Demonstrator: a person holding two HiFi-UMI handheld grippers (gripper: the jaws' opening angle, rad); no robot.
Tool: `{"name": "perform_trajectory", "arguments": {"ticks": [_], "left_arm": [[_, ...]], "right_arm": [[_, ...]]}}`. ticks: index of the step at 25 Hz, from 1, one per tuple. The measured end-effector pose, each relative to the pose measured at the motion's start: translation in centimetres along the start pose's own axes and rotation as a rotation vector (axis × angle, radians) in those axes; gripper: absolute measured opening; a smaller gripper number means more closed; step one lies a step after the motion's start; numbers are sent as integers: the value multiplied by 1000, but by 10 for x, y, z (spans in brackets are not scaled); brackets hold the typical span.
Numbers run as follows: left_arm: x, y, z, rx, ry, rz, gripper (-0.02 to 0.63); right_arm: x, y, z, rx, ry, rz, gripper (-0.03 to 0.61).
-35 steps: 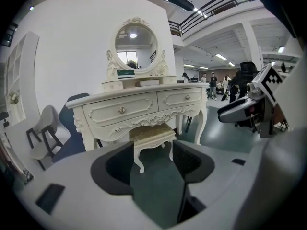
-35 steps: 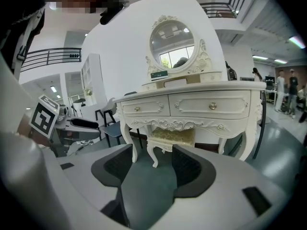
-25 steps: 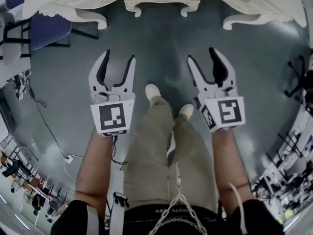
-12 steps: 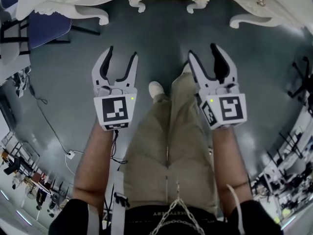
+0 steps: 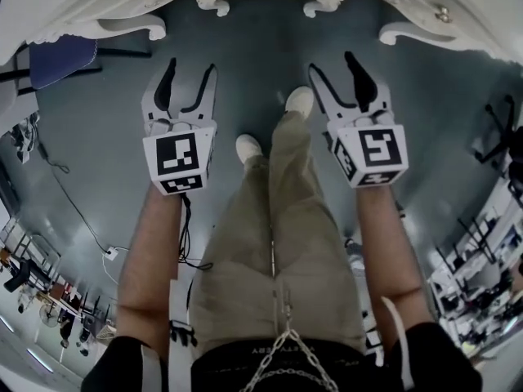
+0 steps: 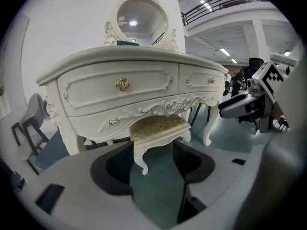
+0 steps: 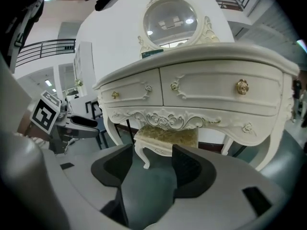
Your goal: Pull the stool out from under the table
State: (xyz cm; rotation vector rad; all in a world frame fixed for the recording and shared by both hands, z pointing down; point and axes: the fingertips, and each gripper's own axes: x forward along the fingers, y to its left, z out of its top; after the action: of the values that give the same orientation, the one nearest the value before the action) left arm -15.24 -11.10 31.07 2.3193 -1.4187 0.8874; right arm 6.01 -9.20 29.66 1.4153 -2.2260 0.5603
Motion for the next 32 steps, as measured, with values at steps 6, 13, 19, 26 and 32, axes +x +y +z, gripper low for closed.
{"name": "perform_trajectory", "arguments": {"ticks": [6, 13, 19, 26, 32], "left_arm": [[57, 2, -12, 43, 19, 30, 238], [122, 11, -42, -14, 80, 40, 238], [176, 41, -64, 14, 113, 83, 238], [219, 61, -99, 139, 214, 92, 242], [247, 69, -119, 120, 320, 75, 261]], "right_arm": [[43, -38, -14, -41, 62, 12, 235], [93, -68, -42, -63, 118, 38, 235], [123, -111, -77, -75, 185, 2, 239], [147, -153, -112, -98, 267, -42, 241], [183, -171, -126, -134, 313, -68, 251]]}}
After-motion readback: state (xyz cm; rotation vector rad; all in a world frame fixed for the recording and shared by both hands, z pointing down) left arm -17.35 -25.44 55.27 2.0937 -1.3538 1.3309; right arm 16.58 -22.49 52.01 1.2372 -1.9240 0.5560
